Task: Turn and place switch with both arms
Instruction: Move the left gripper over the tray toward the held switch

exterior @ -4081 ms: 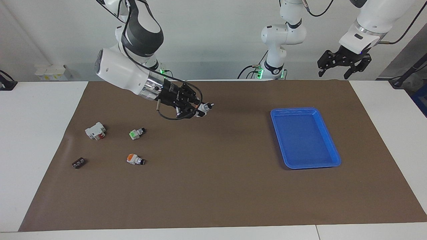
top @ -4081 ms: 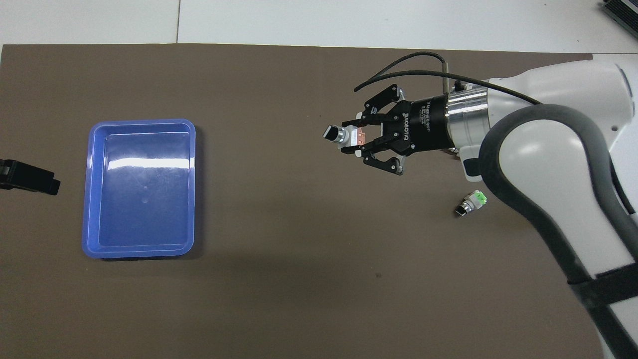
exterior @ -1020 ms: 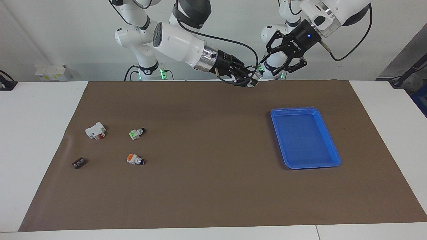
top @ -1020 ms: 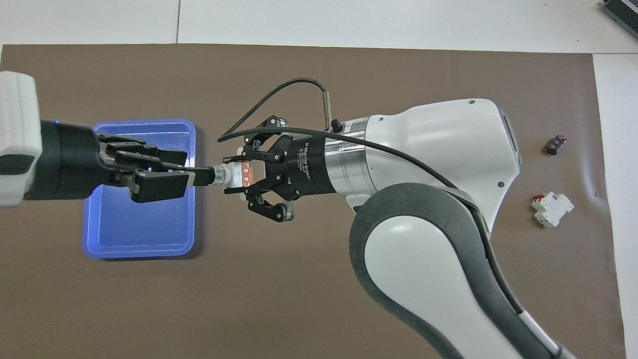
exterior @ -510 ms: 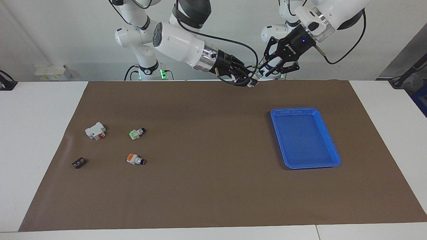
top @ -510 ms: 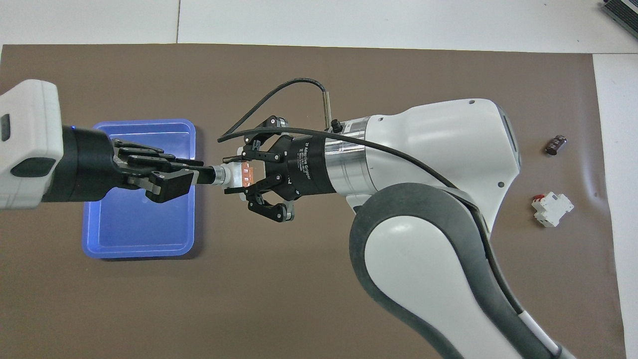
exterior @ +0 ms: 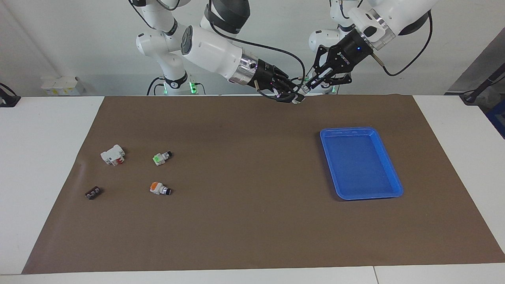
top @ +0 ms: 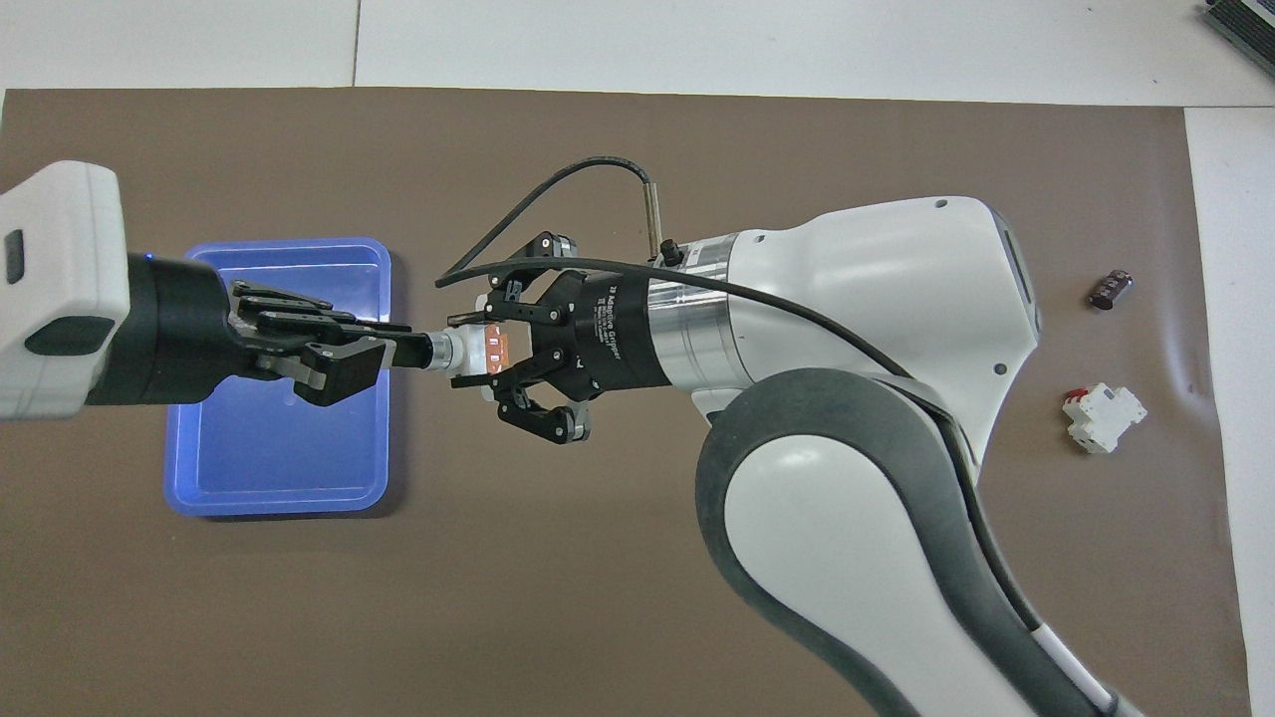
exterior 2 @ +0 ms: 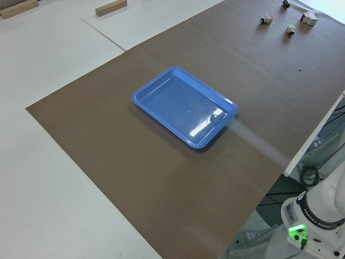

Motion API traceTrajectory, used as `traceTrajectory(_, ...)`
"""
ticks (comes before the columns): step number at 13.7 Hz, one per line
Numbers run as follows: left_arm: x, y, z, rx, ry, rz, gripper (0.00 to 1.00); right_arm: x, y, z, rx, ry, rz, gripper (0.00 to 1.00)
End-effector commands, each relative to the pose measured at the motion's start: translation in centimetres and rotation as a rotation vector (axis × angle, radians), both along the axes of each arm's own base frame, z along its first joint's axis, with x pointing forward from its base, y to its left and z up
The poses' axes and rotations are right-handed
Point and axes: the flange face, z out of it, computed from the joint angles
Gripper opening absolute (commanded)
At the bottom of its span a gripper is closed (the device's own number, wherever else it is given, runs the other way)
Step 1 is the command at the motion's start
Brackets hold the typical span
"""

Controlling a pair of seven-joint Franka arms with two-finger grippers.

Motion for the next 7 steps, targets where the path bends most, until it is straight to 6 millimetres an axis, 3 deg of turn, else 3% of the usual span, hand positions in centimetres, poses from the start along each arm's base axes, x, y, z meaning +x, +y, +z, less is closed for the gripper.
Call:
traceTrajectory(1, -1.47, 0.12, -0.81, -0.004, 0.012, 0.018, 0.21, -0.12, -0.1, 0.68, -0.012, 0.007, -0.009, 0.0)
traceTrajectory(5, -1.9, -0.26, -0.82, -0.002, 0.018, 0.006, 0.15, -0.12, -0.1, 0.68, -0.012, 0.007, -0.009, 0.0)
traceTrajectory(7, -1.89, -0.26, -0.73, -0.004, 0.037, 0.033, 0.0, -0.12, -0.1, 0.68, -0.012, 0.007, -0.009, 0.0)
